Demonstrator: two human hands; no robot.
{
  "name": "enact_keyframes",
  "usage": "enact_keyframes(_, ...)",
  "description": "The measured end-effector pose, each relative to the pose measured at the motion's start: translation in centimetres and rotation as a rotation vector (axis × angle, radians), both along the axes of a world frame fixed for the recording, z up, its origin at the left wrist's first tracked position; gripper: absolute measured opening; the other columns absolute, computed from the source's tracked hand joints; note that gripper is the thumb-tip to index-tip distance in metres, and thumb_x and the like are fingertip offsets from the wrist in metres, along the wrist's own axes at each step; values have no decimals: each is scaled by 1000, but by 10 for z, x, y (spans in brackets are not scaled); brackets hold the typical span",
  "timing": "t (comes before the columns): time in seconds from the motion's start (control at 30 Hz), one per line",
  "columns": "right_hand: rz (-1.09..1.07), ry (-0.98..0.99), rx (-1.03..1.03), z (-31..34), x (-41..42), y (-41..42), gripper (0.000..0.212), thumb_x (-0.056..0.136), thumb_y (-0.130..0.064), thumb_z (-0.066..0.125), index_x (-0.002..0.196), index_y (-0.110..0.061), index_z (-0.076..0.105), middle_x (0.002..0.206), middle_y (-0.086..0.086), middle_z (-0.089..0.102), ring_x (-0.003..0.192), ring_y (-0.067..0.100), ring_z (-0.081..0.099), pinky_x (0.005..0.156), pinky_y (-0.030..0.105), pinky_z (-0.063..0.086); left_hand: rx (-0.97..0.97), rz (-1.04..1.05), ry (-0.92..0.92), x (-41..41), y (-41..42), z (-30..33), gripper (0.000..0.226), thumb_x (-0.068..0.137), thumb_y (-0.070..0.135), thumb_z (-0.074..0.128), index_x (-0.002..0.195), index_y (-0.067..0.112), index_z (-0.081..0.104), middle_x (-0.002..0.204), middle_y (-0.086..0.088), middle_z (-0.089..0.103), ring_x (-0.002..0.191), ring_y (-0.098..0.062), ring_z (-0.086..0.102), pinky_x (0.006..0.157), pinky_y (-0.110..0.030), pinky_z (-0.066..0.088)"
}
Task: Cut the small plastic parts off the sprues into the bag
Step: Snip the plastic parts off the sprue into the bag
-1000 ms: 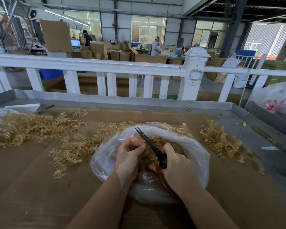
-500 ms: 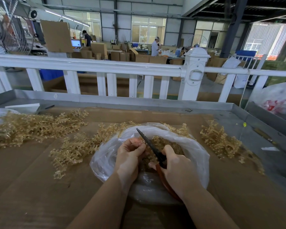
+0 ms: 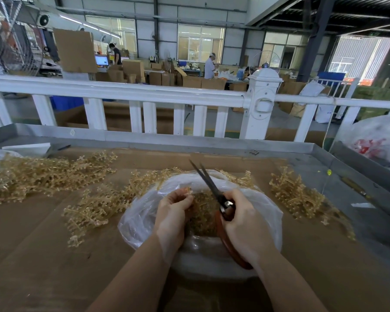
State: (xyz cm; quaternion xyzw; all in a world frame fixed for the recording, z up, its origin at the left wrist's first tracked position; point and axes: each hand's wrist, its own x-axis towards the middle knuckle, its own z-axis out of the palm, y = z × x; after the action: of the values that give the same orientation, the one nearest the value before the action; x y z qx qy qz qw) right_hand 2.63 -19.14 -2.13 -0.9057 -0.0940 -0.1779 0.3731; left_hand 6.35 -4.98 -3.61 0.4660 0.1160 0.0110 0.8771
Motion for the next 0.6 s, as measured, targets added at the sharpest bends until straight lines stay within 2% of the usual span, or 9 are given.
enact_keyframes(0.03, 3, 4, 55, 1, 1, 2, 21, 88, -22, 62, 105, -29, 52, 85, -11, 64, 84, 4, 62, 74, 23, 51, 8, -2, 0, 0, -1, 3, 16, 89, -6, 56, 89, 8, 61, 77, -11, 67, 66, -23, 68, 51, -29, 55)
enact_keyframes(0.1, 16, 1, 145, 6, 3, 7, 18, 89, -24, 63, 103, -30, 52, 81, -11, 65, 80, 3, 63, 71, 22, 52, 10, -32, -26, -1, -4, 9, 17, 89, -7, 56, 91, 9, 61, 72, -8, 68, 62, -20, 68, 49, -28, 54)
enact_keyframes(0.17, 41, 5, 189, 11, 6, 13, 22, 88, -27, 66, 105, -29, 54, 84, -12, 66, 84, 2, 62, 72, 18, 50, -1, -104, -84, -2, -7, 15, 14, 91, -5, 53, 97, 6, 61, 82, -12, 68, 66, -20, 67, 55, -26, 55)
enact_keyframes(0.23, 72, 7, 188, 13, 8, 18, 24, 86, -27, 68, 107, -26, 56, 90, -9, 67, 88, 4, 63, 78, 24, 52, -32, -202, -106, -5, -8, 19, 17, 95, 8, 51, 106, 1, 62, 95, -17, 67, 74, -22, 68, 63, -27, 57)
enact_keyframes(0.33, 29, -28, 192, 16, 10, 19, 20, 87, -21, 66, 106, -23, 58, 88, -6, 68, 86, 10, 65, 78, 33, 53, -66, -265, -78, -4, -7, 23, 35, 97, 27, 49, 115, 1, 63, 109, -16, 69, 92, -22, 69, 75, -30, 57)
enact_keyframes(0.47, 15, -48, 317, 28, 10, 13, 19, 87, -7, 63, 102, -18, 58, 81, -1, 66, 77, 18, 64, 73, 37, 53, -72, -161, -58, 0, -2, 25, 17, 94, 14, 55, 97, 2, 66, 84, -8, 70, 73, -14, 71, 62, -21, 57)
enact_keyframes(0.53, 96, -41, 456, 40, 9, 10, 22, 87, 0, 62, 96, -19, 57, 71, 10, 65, 64, 22, 64, 61, 34, 55, -74, -133, -64, 2, 1, 22, 11, 91, 5, 56, 97, 1, 64, 74, -5, 69, 67, -11, 69, 66, -22, 57)
enact_keyframes(0.6, 155, -27, 623, 51, 8, 8, 26, 85, 6, 61, 94, -18, 56, 65, 17, 64, 52, 21, 61, 47, 25, 51, -93, -119, -77, 2, 1, 22, 13, 89, 0, 57, 102, 0, 60, 77, -6, 68, 70, -12, 68, 81, -25, 55)
